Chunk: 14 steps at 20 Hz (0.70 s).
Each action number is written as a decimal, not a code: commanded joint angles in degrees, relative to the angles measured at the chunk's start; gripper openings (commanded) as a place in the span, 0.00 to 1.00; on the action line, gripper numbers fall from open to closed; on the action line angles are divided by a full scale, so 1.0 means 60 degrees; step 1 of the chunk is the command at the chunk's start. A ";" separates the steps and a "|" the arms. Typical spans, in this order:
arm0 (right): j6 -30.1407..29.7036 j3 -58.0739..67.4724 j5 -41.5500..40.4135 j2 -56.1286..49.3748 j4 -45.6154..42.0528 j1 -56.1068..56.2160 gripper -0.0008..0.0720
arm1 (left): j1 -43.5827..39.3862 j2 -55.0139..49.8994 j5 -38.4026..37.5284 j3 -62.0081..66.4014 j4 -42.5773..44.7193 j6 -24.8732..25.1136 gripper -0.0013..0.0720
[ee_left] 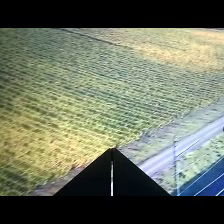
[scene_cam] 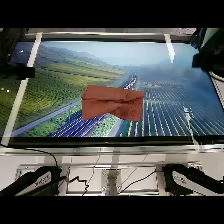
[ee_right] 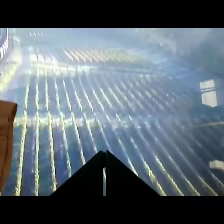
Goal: Fold the clothes and pants, and hang the long-sleeved shirts on hangers.
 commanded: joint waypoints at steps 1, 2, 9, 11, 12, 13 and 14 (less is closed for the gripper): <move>-0.0637 -0.3472 -0.0874 0.0492 0.0769 0.0004 0.04 | 0.0004 -0.0033 -0.0284 -0.0004 -0.0335 0.0000 0.03; -0.1075 -0.4699 -0.1133 0.0586 0.1501 0.0004 0.04 | 0.0011 -0.0036 -0.0488 -0.0004 -0.0331 0.0004 0.03; -0.1931 -0.9031 -0.4477 0.0535 0.5832 0.0007 0.49 | 0.0007 -0.0747 -0.1180 -0.0004 -0.0517 -0.0142 0.96; -0.1501 -0.9049 -0.4827 0.0255 0.6098 0.0004 0.55 | 0.0007 -0.1086 -0.1486 -0.0004 -0.0714 -0.0237 0.96; -0.1501 -0.9049 -0.4921 0.0022 0.6532 0.0004 0.55 | 0.0000 -0.1257 -0.1617 -0.0004 -0.0718 -0.0248 0.96; -0.1526 -0.9038 -0.4962 -0.0270 0.7122 0.0004 0.55 | 0.0004 -0.1428 -0.1749 -0.0004 -0.0809 -0.0248 0.96; -0.1585 -0.9034 -0.5009 -0.0619 0.7796 0.0004 0.55 | 0.0000 -0.1603 -0.1861 -0.0004 -0.0925 -0.0248 0.96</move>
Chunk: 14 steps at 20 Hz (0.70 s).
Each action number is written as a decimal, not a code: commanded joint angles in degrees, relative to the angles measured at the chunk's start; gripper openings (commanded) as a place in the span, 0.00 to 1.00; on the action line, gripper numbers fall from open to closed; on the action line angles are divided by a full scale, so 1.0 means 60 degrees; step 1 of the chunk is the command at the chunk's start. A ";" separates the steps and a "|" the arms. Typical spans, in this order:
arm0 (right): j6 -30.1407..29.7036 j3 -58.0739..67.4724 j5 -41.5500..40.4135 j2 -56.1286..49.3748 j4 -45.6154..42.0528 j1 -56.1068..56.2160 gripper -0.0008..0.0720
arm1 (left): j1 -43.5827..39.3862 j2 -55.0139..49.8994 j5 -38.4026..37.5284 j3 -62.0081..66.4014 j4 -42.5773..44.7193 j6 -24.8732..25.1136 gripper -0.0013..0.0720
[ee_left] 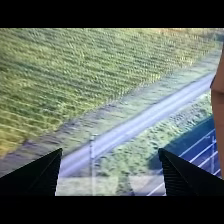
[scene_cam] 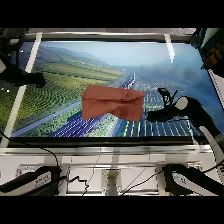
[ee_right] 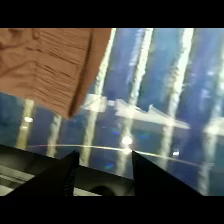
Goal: Fold the clothes and pants, and hang the long-sleeved shirts on hangers.
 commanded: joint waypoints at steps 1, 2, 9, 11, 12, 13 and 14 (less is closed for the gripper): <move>-0.0040 -0.0259 -0.0652 -0.0933 0.2175 0.0000 0.59 | -0.0004 -0.0572 -0.0539 0.0000 -0.0412 -0.0040 0.96; -0.0040 -0.0259 -0.0656 -0.1257 0.2477 0.0000 0.69 | 0.0000 -0.0659 -0.0543 -0.0004 -0.0685 -0.0040 0.96; 0.0047 -0.0262 -0.1504 -0.2167 0.3836 0.0004 0.66 | 0.0164 -0.0787 -0.0510 -0.0044 -0.1078 0.0178 0.96; 0.0051 -0.0262 -0.1698 -0.2167 0.3956 0.0011 0.60 | 0.0361 -0.0750 -0.0546 -0.0372 -0.1566 0.0200 0.96; 0.0062 -0.0262 -0.1825 -0.2167 0.3956 0.0011 0.59 | 0.0459 -0.0710 -0.0528 -0.0703 -0.1985 0.0273 0.96; 0.0062 -0.0262 -0.1916 -0.2167 0.3956 0.0011 0.50 | 0.0517 -0.0670 -0.0474 -0.1118 -0.2412 0.0375 0.96; 0.0058 -0.0262 -0.2007 -0.2167 0.3956 0.0011 0.34 | 0.0525 -0.0619 -0.0364 -0.1643 -0.2991 0.0568 0.96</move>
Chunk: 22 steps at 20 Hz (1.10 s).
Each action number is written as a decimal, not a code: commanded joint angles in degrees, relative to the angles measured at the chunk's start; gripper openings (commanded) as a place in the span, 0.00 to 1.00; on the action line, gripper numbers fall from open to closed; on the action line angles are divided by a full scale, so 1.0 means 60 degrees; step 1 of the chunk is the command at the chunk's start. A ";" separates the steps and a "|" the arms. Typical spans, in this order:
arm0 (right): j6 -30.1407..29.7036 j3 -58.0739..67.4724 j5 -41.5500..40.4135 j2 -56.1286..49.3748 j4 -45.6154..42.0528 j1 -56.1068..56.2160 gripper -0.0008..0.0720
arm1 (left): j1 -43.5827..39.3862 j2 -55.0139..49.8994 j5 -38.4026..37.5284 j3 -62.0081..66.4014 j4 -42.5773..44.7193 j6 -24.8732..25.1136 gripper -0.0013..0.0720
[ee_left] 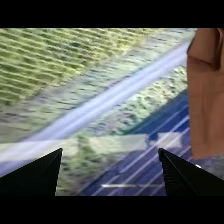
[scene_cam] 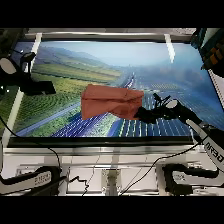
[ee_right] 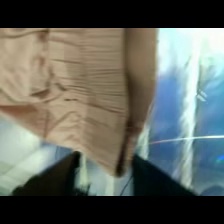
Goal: Fold the clothes and pants, and hang the long-sleeved shirts on hangers.
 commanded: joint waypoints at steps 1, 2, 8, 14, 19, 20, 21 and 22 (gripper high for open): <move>0.0040 -0.0004 -0.0382 -0.0036 0.0240 0.0007 0.15 | 0.0149 0.0113 0.0240 -0.1373 -0.1789 0.0499 0.96; 0.0040 -0.0004 -0.0379 -0.0033 0.0237 0.0004 0.04 | 0.0135 0.0135 0.0415 -0.1982 -0.2488 0.0780 0.96; 0.0018 -0.0004 -0.0091 -0.0029 0.0240 0.0004 0.04 | 0.0113 0.0233 0.1719 -0.5508 -0.6215 0.4914 0.96; 0.0011 0.0007 -0.0091 -0.0029 0.0237 0.0004 0.04 | -0.0098 -0.0091 0.2754 -0.6455 -0.6590 0.5847 0.95; -0.0044 0.0342 -0.0011 0.0087 0.0200 0.0004 0.04 | -0.1147 -0.0714 0.4273 -0.6451 -0.7471 0.6859 0.95; -0.0062 0.0430 0.0044 0.0168 0.0142 0.0004 0.04 | -0.1326 -0.0725 0.4914 -0.6451 -0.7475 0.6859 0.95; -0.0069 0.0521 0.0113 0.0244 0.0080 0.0004 0.04 | -0.1468 -0.0718 0.5391 -0.6444 -0.7490 0.6856 0.90; -0.0069 0.0623 0.0171 0.0310 -0.0044 0.0004 0.04 | -0.1606 -0.0718 0.5683 -0.6415 -0.7482 0.6856 0.70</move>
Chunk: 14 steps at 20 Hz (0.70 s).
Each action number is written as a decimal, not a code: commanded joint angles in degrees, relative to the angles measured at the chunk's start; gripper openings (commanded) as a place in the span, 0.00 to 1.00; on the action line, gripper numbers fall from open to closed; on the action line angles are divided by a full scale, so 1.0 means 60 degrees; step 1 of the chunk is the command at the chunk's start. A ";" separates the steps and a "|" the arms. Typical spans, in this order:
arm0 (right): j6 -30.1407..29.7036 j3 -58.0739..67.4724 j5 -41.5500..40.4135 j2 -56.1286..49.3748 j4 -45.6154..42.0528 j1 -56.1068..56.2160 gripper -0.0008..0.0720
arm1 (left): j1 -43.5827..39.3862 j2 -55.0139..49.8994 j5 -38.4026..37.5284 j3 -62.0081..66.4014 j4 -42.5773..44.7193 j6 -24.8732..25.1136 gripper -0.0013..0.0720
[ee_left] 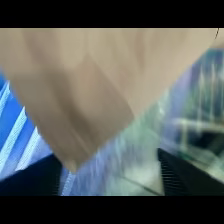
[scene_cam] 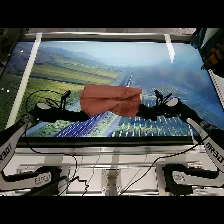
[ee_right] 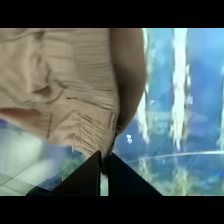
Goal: Fold the clothes and pants, and hang the long-sleeved shirts on hangers.
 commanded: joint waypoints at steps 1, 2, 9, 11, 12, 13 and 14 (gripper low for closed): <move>-0.0022 0.0328 0.0164 0.0211 -0.0350 0.0007 0.04 | -0.0546 -0.0106 0.1559 0.0036 -0.0113 0.0259 0.46; -0.0022 0.0423 0.0222 0.0270 -0.0495 0.0007 0.04 | -0.0627 -0.0106 0.1596 0.0106 -0.0106 0.0259 0.15; -0.1209 0.2240 0.3078 0.0331 -0.1865 -0.0004 0.04 | -0.0226 0.0863 0.0860 0.2510 -0.0102 0.0219 0.02; -0.1545 0.3027 0.3650 0.0586 -0.1865 0.0000 0.04 | -0.0033 0.1384 0.0951 0.3351 -0.0106 0.0219 0.02; -0.1559 0.3355 0.3708 0.0769 -0.1869 0.0000 0.04 | 0.0015 0.1603 0.1096 0.3636 -0.0102 0.0219 0.02; -0.1570 0.3625 0.3701 0.1016 -0.1872 -0.0004 0.04 | 0.0040 0.1821 0.1384 0.3789 -0.0106 0.0219 0.02; -0.1592 0.3759 0.3654 0.1260 -0.1869 0.0000 0.04 | 0.0040 0.1989 0.1708 0.3814 -0.0102 0.0219 0.02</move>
